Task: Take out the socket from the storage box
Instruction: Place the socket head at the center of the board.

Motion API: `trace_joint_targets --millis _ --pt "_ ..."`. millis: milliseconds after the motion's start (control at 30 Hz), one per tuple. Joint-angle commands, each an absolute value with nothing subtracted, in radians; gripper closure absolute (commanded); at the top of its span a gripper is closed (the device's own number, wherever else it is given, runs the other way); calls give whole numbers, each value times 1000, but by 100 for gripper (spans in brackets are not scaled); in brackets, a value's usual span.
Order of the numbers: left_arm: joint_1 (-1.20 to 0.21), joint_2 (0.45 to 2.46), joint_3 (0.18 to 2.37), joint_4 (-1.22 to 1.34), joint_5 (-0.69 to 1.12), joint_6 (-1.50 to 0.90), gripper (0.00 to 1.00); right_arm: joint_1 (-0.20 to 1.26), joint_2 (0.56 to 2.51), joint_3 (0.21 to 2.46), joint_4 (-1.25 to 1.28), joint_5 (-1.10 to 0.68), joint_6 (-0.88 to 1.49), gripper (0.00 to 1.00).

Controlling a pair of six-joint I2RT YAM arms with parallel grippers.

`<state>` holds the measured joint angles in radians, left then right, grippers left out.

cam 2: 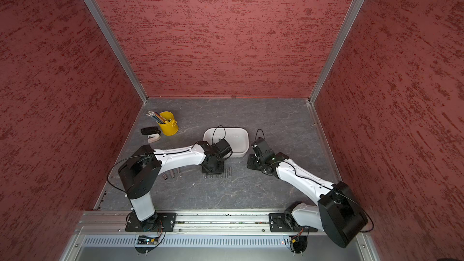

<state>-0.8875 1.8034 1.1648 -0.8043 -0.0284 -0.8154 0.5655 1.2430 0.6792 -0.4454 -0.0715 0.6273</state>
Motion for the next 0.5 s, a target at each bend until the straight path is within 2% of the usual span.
trace_joint_targets --millis 0,267,467 --pt "-897 1728 1192 -851 -61 -816 69 558 1228 671 -433 -74 617 64" --pt "-888 1541 1197 -942 -120 -774 67 558 1180 755 -492 -74 528 63" --pt "-766 1290 1122 -992 -133 -694 65 558 1264 941 -573 -87 411 61"
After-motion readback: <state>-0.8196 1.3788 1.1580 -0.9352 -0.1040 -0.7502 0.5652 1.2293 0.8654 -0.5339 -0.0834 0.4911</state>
